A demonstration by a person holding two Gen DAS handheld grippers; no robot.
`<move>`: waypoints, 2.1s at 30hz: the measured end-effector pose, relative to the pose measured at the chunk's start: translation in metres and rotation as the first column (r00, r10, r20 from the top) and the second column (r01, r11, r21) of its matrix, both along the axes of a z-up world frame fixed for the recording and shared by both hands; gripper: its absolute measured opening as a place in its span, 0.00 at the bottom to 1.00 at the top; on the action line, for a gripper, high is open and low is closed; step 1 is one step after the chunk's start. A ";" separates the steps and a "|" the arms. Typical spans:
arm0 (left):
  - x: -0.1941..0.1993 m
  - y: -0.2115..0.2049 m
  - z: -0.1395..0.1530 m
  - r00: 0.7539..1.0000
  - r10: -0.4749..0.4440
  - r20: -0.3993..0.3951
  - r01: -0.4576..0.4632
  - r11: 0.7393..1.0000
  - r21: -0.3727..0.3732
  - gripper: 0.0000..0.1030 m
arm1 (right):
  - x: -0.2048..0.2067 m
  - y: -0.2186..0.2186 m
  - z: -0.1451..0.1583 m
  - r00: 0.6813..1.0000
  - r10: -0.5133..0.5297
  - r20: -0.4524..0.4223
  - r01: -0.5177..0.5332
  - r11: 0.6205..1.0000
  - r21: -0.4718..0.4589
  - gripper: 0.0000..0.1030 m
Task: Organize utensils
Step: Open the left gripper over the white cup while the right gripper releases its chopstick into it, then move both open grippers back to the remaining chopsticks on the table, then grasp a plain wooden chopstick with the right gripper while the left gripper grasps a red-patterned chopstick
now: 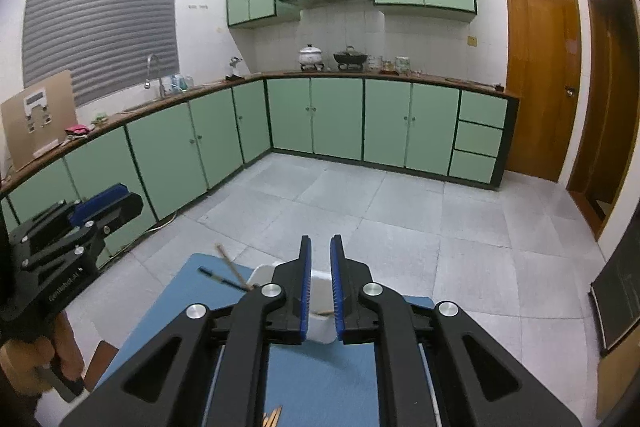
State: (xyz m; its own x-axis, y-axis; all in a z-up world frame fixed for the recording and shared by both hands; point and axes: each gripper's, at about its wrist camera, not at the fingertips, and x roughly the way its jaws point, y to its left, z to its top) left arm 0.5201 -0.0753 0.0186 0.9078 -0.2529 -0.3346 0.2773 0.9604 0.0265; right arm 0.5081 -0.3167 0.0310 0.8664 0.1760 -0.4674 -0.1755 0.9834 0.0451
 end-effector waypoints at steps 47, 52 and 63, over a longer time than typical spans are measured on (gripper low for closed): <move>-0.246 0.035 -0.313 0.926 -0.037 -0.376 0.035 0.999 -0.011 0.37 | -0.261 0.078 -0.308 0.981 0.010 -0.192 -0.010 1.000 -0.003 0.20; -0.247 0.035 -0.314 0.929 -0.036 -0.370 0.037 0.999 -0.005 0.37 | -0.251 0.081 -0.310 0.983 0.011 -0.183 -0.014 1.000 -0.017 0.19; -0.250 0.027 -0.314 0.929 -0.057 -0.367 0.060 0.998 -0.003 0.37 | -0.254 0.024 -0.312 0.969 -0.146 -0.201 0.151 0.988 0.011 0.07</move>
State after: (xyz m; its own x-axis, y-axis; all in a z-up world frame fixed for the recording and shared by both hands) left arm 0.2697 -0.0482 -0.2957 0.7053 -0.2981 -0.6433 0.3250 0.9423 -0.0803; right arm 0.2542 -0.2927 -0.2814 0.7737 0.0665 -0.6301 -0.0125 0.9959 0.0899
